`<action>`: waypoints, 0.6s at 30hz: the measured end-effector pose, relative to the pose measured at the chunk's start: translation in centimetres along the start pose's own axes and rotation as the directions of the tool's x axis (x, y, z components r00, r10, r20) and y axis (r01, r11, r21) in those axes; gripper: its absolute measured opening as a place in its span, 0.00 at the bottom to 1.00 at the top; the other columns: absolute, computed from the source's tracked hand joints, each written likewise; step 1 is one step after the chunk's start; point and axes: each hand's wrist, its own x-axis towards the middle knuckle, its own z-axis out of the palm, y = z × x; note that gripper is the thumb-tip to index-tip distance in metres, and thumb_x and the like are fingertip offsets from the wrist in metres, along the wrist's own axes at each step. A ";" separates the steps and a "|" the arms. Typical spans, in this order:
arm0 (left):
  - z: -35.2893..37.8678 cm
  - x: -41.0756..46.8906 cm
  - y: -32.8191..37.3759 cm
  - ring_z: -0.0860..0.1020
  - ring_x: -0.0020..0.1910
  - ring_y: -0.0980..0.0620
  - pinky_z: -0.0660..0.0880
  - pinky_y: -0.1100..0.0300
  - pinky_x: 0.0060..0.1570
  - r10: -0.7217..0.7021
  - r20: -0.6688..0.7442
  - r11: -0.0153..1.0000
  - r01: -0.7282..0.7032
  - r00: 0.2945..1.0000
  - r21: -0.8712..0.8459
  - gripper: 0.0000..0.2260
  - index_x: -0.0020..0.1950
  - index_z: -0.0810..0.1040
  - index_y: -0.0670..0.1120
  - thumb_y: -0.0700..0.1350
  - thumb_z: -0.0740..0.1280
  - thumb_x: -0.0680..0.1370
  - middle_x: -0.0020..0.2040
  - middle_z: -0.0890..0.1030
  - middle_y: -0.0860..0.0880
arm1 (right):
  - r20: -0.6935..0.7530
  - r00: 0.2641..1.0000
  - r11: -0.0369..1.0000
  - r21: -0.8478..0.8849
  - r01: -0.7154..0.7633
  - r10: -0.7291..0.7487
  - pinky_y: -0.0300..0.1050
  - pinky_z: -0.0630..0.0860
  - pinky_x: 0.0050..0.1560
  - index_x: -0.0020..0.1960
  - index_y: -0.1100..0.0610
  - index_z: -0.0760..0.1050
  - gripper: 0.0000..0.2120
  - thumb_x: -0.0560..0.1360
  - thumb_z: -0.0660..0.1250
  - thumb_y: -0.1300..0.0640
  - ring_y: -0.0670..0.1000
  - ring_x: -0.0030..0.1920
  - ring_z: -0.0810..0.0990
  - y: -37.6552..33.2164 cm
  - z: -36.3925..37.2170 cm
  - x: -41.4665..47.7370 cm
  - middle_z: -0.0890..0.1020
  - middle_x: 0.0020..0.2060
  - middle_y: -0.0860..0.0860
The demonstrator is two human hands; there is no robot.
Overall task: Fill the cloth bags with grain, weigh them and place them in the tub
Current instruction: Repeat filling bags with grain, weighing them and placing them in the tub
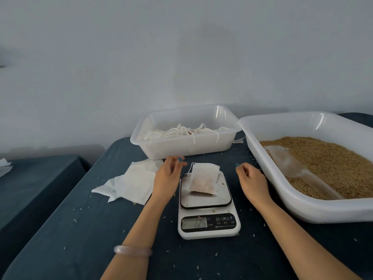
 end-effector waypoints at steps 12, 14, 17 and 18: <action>0.7 -0.6 1.4 0.77 0.57 0.58 0.76 0.59 0.53 0.169 0.240 0.985 -0.154 0.956 -0.078 0.15 0.50 0.81 0.67 0.61 0.54 0.81 0.55 0.81 0.59 | 0.009 1.000 0.999 -0.048 0.015 -0.014 0.42 0.61 0.30 0.34 0.52 0.66 0.18 0.82 0.60 0.51 0.46 0.27 0.68 0.1 0.1 0.0 0.69 0.27 0.48; 0.8 -0.5 1.6 0.79 0.53 0.59 0.76 0.63 0.51 0.213 0.208 0.976 -0.196 0.955 -0.097 0.10 0.47 0.82 0.67 0.53 0.64 0.81 0.52 0.83 0.60 | 0.017 1.000 0.999 -0.051 0.017 -0.016 0.41 0.61 0.30 0.35 0.51 0.67 0.17 0.82 0.60 0.51 0.46 0.28 0.69 0.1 0.1 0.0 0.70 0.27 0.47; 0.8 -0.1 2.3 0.78 0.41 0.59 0.72 0.69 0.46 0.276 0.115 0.955 -0.258 0.954 -0.146 0.14 0.42 0.82 0.63 0.41 0.74 0.75 0.42 0.83 0.59 | 0.018 1.000 0.998 -0.055 0.024 -0.023 0.40 0.61 0.30 0.35 0.51 0.68 0.16 0.82 0.60 0.51 0.45 0.28 0.70 0.2 0.1 -0.1 0.71 0.28 0.47; 0.6 0.1 2.8 0.74 0.36 0.58 0.70 0.68 0.42 0.282 0.105 0.949 -0.262 0.954 -0.173 0.14 0.42 0.82 0.62 0.41 0.76 0.73 0.38 0.82 0.56 | 0.019 1.000 0.998 -0.059 0.026 -0.025 0.41 0.61 0.30 0.35 0.52 0.68 0.16 0.82 0.60 0.51 0.45 0.28 0.70 0.2 0.1 -0.1 0.71 0.28 0.47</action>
